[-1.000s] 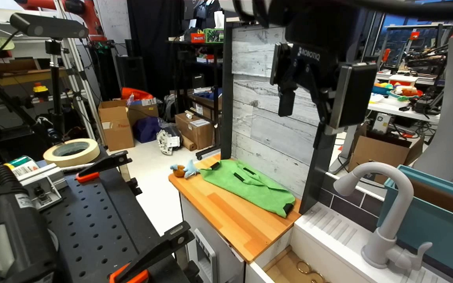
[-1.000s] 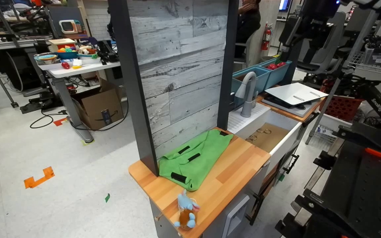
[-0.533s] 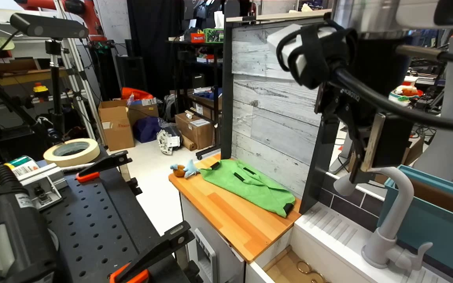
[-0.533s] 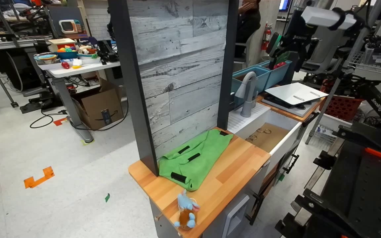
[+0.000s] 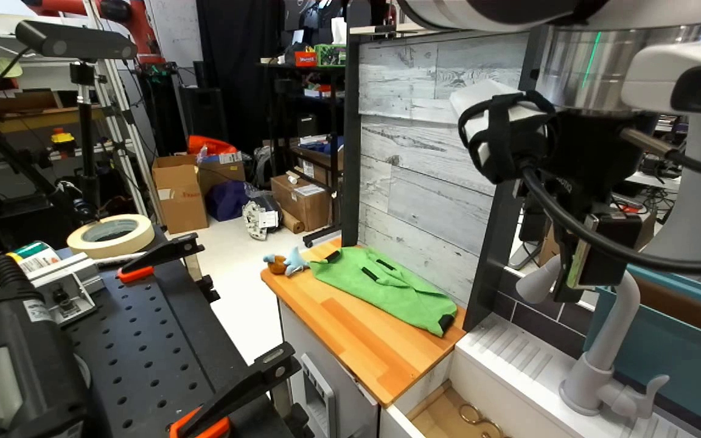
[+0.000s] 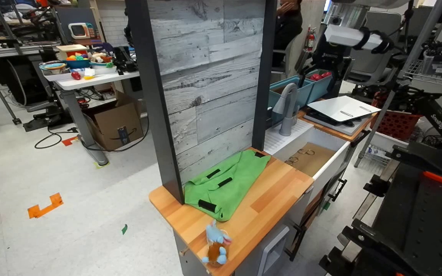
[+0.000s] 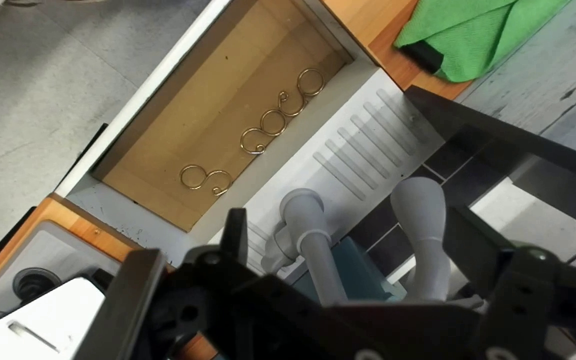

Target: Move the faucet to the center of the sink

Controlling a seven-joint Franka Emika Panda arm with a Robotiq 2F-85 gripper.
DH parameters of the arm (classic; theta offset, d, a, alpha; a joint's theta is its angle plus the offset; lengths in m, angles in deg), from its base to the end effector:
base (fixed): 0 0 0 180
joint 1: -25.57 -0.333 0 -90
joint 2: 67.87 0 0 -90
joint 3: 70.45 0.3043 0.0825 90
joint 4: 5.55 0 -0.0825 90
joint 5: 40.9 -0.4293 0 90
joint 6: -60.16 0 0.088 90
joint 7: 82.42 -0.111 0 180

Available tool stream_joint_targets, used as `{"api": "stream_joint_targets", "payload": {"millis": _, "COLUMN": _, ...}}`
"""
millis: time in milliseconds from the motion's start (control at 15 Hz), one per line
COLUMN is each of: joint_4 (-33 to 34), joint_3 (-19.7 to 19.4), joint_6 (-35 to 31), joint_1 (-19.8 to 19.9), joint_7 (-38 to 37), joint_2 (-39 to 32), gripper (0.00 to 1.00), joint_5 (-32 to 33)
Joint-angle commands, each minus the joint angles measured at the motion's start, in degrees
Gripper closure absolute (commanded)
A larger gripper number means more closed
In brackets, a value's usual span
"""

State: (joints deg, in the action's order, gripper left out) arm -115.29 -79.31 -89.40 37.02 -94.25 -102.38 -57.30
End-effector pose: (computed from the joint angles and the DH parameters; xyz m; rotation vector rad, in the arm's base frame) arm 0.6143 -0.2326 0.1389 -2.8490 1.1531 -0.1718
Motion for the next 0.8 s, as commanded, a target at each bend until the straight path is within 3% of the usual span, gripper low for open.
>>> {"api": "stream_joint_targets", "payload": {"millis": 0, "joint_4": 5.2, "joint_3": 2.2, "joint_6": 1.0, "joint_1": 2.1, "joint_7": -2.2, "joint_2": -3.3, "gripper": 0.00, "joint_5": -3.4}}
{"api": "stream_joint_targets", "payload": {"millis": 733, "joint_4": 15.9, "joint_3": 4.8, "joint_6": 1.2, "joint_1": 3.9, "joint_7": -5.2, "joint_2": -10.7, "gripper": 0.00, "joint_5": -7.8}}
